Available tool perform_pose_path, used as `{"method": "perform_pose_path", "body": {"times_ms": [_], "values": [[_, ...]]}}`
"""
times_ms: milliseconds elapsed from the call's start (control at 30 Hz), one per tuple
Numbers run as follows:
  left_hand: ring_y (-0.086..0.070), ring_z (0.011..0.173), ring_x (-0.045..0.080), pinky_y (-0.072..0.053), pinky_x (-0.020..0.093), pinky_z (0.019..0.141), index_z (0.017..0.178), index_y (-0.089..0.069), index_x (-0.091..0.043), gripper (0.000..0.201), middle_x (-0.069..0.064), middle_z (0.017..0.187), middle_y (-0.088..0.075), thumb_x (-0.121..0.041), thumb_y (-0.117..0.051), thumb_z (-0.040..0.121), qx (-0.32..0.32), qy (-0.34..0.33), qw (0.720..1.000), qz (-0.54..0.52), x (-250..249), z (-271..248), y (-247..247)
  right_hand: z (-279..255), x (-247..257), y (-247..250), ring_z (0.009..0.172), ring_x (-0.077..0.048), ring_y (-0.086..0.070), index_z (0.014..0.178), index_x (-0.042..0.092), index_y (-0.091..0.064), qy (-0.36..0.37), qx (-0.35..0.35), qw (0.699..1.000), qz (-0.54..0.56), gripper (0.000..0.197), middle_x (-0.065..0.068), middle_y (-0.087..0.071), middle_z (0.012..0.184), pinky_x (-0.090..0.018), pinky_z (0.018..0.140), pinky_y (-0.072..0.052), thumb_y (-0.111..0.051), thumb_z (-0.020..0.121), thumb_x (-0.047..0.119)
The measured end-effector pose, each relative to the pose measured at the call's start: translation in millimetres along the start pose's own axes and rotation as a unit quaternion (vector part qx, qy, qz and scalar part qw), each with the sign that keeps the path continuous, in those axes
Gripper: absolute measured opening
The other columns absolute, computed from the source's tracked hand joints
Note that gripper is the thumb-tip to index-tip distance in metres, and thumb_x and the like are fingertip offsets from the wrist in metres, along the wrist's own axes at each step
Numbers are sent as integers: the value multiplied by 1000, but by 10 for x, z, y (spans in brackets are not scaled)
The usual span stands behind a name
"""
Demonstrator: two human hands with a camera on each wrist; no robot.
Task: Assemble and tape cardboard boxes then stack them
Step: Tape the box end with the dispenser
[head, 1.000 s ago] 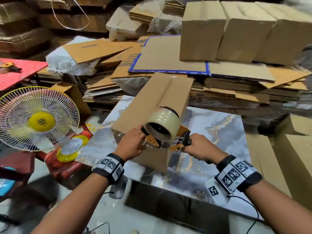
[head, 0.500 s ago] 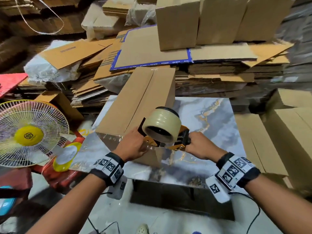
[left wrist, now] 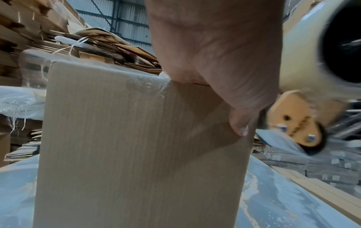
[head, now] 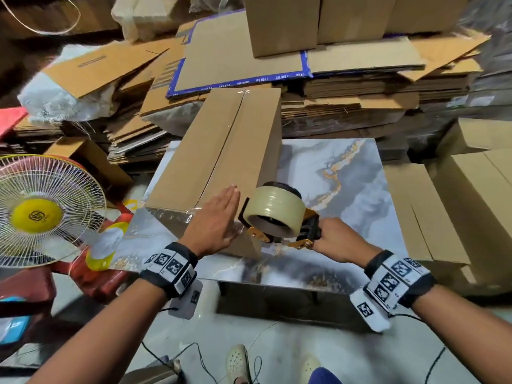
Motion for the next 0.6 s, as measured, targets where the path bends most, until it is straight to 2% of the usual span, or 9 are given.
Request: {"method": "perform_pose_path", "body": {"times_ms": [67, 167, 300, 367, 433, 500, 600], "values": [[0, 156, 28, -7, 40, 127, 159, 1, -2, 98, 16, 167, 5, -43, -61, 96, 0, -1, 1000, -2, 8, -3, -7, 69, 53, -36, 59, -23, -53, 64, 16, -55, -7, 5, 1000, 9, 32, -4, -58, 61, -34, 56, -39, -70, 81, 38], [2, 156, 26, -1, 35, 126, 159, 3, -3, 98, 15, 167, 5, -45, -60, 97, 8, 2, 1000, 8, 15, 6, -8, 97, 31, 15, 52, -18, -47, 61, 16, -53, -26, 10, 999, 26, 28, -2, -53, 57, -28, 53, -34, -71, 82, 22], [2, 156, 26, -1, 36, 127, 158, 5, -3, 99, 16, 167, 6, -46, -59, 97, 26, 9, 1000, 12, 3, 4, -12, 93, 54, 3, 48, -14, -45, 60, 19, -51, -24, 14, 999, 31, 30, 1, -52, 55, -24, 50, -32, -71, 83, 20], [3, 156, 26, 1, 35, 126, 158, 4, -2, 99, 16, 167, 7, -47, -59, 97, 32, 13, 999, 12, 6, 2, 1, 154, -18, 18, 54, -19, -51, 63, 20, -53, -25, 6, 1000, 9, 26, 1, -54, 59, -26, 52, -35, -70, 83, 23], [2, 156, 27, 5, 30, 123, 158, 3, 0, 99, 17, 167, 7, -45, -60, 97, 36, 14, 999, 21, -3, -4, 20, 183, -201, 70, 69, -26, -57, 73, 20, -56, -43, -4, 996, -77, 19, -1, -57, 70, -30, 57, -39, -69, 82, 30], [-1, 156, 29, 2, 32, 125, 158, 0, 1, 99, 18, 168, 4, -45, -62, 96, 39, 9, 999, 20, -17, -5, 29, 127, -531, 21, 75, -27, -56, 80, 20, -55, -86, 13, 986, -139, 19, -2, -55, 76, -30, 61, -40, -67, 85, 35], [-7, 156, 31, -11, 41, 127, 158, -6, 2, 100, 20, 167, -4, -52, -61, 95, 28, 4, 999, 24, -9, 2, 33, 50, -1053, -235, 73, -28, -57, 72, 17, -55, -142, 22, 988, -52, 21, -4, -57, 71, -29, 55, -36, -67, 87, 25]]}}
Point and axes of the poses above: each hand's wrist, its own z-axis towards the middle knuckle, its own y-axis out of the back of the hand, x = y × z, the point moved 9 cm from there along z, towards the middle knuckle
